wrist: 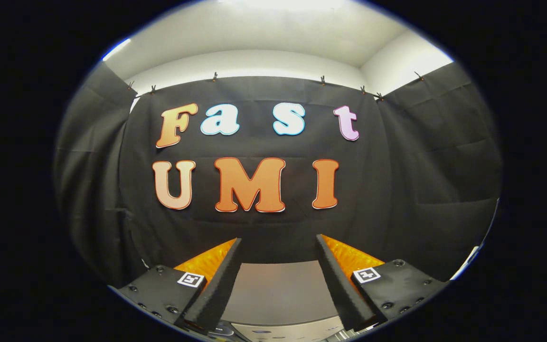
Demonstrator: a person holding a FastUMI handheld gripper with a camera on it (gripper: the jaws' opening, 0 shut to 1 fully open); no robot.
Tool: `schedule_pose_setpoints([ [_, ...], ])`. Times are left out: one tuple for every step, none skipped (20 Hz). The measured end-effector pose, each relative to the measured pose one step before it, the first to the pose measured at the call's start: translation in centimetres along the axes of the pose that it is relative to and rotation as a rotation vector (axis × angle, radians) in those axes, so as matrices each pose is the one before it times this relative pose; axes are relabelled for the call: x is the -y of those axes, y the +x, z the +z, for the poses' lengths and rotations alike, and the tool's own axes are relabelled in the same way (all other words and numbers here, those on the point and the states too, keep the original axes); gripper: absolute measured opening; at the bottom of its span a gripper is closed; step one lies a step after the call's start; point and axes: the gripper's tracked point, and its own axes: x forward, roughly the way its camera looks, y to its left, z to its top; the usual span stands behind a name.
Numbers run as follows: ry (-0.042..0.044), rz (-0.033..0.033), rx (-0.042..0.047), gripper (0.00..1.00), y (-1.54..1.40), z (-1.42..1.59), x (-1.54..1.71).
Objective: Put the clothes into the washing machine and then close the washing machine lid.
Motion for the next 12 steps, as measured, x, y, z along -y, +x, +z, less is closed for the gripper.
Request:
schedule_pose_setpoints([
  [-0.00335,-0.0041,-0.00226,0.98,-0.176,-0.066,0.072],
  [0.00145,-0.00312,-0.00327,0.98,-0.016,-0.079,-0.056],
  [-0.00393,-0.00333,0.00011,0.98,0.071,-0.015,-0.034],
  [-0.00087,0.00177,0.00289,0.98,0.033,0.059,-0.135],
  [0.00227,0.00554,-0.00139,0.98,-0.143,-0.074,-0.252],
  [-0.00214,-0.00117,-0.00209,0.98,0.04,0.021,-0.077],
  [-0.00137,0.00022,-0.00187,0.98,-0.023,-0.157,0.007],
  [0.00021,-0.00119,-0.00267,0.98,0.026,-0.063,-0.137],
  [0.00077,0.00115,0.00316,0.98,0.151,0.133,-0.312],
  [0.00339,0.00551,-0.00194,0.98,-0.082,-0.027,-0.192],
  [0.00481,0.00296,-0.00039,0.98,-0.028,-0.092,-0.086],
  [0.00656,0.00325,-0.00253,0.98,0.061,-0.087,-0.063],
])
